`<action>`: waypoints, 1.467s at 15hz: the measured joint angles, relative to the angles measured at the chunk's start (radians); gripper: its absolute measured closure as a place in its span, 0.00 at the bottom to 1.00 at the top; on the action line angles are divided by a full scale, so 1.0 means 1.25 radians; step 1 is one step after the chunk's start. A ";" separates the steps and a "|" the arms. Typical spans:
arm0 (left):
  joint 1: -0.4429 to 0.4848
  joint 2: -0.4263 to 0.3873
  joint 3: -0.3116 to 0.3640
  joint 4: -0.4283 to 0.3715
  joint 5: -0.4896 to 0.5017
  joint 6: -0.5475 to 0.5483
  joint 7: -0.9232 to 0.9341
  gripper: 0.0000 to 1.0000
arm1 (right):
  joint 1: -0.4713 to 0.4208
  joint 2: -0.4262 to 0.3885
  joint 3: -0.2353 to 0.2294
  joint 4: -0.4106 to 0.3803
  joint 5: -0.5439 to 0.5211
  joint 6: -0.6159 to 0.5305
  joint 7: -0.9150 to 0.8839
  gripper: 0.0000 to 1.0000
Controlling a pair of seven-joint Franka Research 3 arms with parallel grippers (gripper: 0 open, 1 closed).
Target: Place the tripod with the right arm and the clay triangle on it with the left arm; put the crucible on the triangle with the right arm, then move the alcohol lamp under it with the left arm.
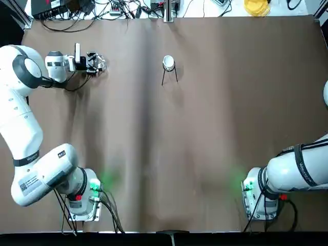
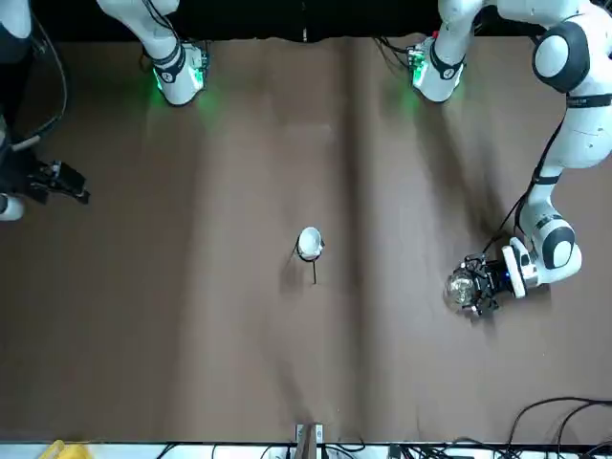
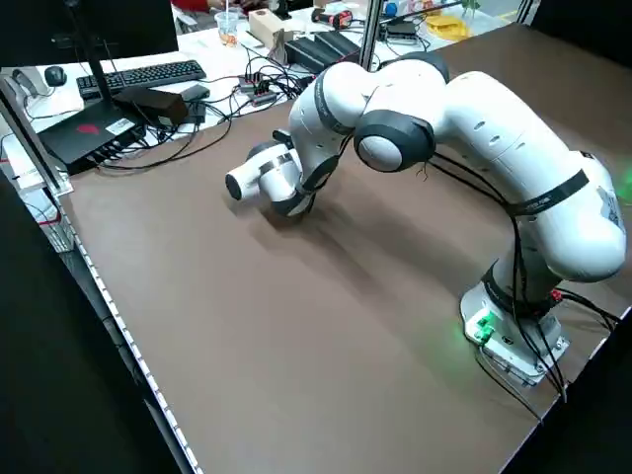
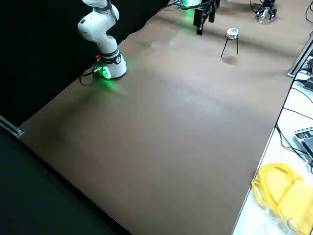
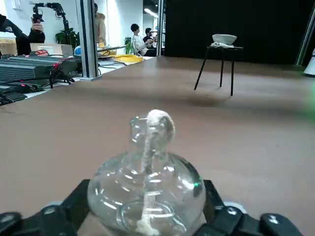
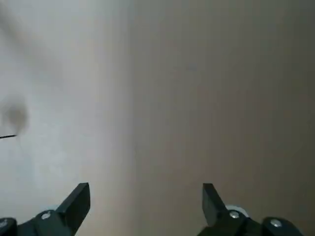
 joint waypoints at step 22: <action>-0.236 -0.009 -0.074 0.006 -0.110 0.032 0.022 0.13 | -0.035 -0.147 0.006 -0.172 0.014 0.075 -0.002 0.00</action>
